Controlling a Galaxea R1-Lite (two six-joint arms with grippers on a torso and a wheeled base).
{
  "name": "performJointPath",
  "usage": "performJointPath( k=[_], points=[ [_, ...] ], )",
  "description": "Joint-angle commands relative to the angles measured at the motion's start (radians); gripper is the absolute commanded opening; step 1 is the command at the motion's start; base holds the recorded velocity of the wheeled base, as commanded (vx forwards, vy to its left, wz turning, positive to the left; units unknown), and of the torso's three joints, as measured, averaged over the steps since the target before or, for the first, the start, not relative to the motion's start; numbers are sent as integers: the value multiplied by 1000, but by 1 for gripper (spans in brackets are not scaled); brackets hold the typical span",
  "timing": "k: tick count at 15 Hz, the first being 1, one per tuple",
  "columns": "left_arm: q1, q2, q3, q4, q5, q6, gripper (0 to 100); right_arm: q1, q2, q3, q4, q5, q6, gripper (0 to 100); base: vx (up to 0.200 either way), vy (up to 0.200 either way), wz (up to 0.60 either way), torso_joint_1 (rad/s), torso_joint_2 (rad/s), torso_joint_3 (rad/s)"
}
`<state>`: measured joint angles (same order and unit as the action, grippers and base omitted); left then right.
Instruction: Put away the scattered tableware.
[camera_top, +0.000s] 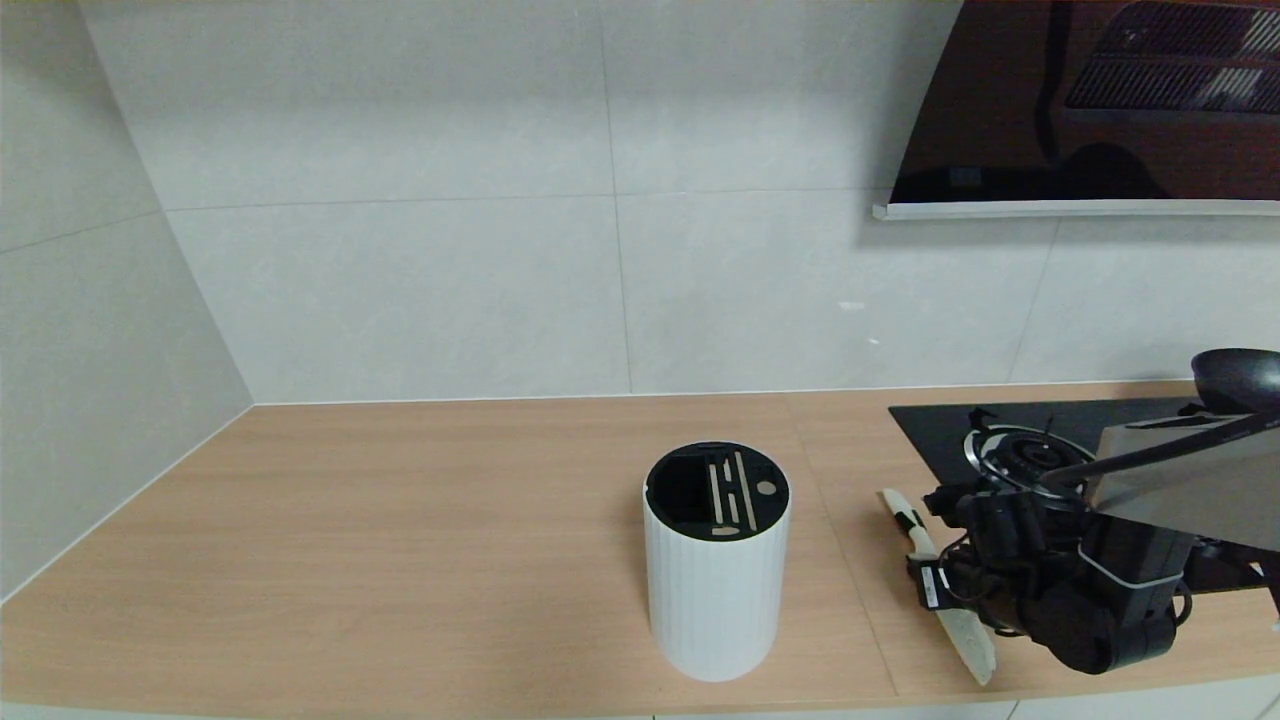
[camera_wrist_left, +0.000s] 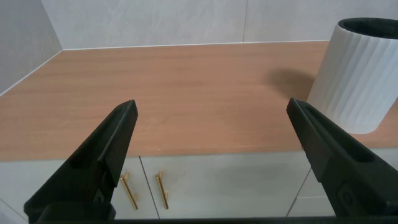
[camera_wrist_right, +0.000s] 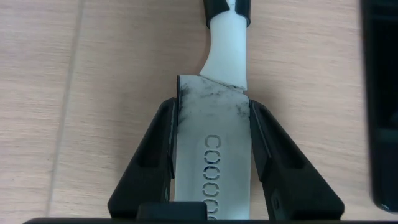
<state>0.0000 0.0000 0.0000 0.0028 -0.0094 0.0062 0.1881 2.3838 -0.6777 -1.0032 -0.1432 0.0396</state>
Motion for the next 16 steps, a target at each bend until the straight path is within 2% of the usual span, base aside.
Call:
performJointPath(
  k=[1,6,11,13,14,15,16],
  points=[
    [0,0,0,0,0,0,100,-1,-152,43,6,-9,-1,0,0,0,0,0,0,0],
    [0,0,0,2,0,5,100,37,-545,76,160,-6,0,0,0,0,0,0,0,0],
    [0,0,0,0,-4,58,100,131,-795,70,287,-12,2,0,0,0,0,0,0,0],
    [0,0,-21,-1,-20,58,100,148,-833,59,305,-12,2,0,0,0,0,0,0,0],
    [-8,49,-146,22,-112,57,100,159,-856,32,328,-12,2,0,0,0,0,0,0,0],
    [-9,181,-291,56,-227,55,100,171,-864,-23,357,-15,0,0,0,0,0,0,0,0],
    [-11,316,-402,59,-313,40,100,205,-881,-74,391,-29,0,0,0,0,0,0,0,0]
  ],
)
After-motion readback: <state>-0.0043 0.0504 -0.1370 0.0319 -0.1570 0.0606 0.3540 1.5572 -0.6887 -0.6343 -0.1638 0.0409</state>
